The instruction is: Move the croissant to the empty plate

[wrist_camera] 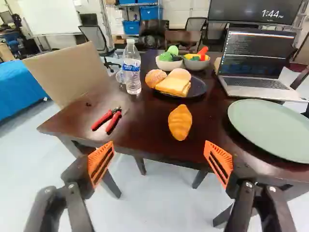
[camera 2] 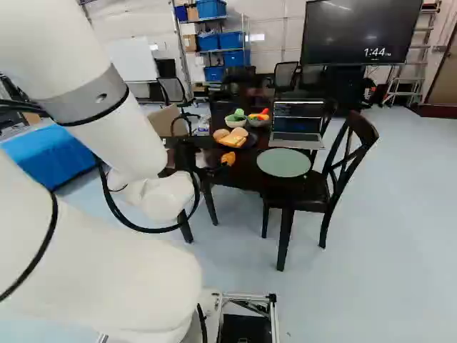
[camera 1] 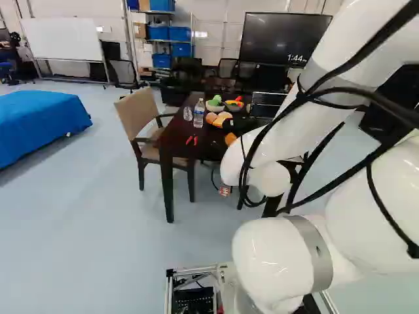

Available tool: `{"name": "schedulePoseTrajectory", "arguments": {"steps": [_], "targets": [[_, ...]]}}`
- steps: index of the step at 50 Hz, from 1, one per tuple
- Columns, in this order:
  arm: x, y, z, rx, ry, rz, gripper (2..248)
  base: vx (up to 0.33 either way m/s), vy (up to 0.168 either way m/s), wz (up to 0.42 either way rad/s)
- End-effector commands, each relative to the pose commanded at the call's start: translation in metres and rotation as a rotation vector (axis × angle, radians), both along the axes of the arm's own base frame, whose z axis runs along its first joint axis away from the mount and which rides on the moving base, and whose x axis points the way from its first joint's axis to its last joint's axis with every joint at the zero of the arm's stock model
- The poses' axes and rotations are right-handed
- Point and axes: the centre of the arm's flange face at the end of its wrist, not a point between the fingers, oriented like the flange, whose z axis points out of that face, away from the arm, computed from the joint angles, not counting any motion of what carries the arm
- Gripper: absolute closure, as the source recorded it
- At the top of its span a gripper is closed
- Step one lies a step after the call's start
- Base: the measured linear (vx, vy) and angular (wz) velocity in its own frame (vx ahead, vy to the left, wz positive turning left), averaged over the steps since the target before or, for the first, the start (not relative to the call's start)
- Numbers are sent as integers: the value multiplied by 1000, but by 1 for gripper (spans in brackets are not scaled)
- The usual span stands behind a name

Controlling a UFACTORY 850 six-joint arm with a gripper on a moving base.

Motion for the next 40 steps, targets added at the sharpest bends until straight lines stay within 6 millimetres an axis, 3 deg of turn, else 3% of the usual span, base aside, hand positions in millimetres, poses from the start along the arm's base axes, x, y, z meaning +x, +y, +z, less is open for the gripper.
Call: {"name": "schedulePoseTrajectory", "arguments": {"steps": [11, 40], "targets": [[0, 0, 0, 0, 0, 0, 3, 111, 3, -244], [0, 0, 0, 0, 0, 0, 3, 56, 26, 3]]}}
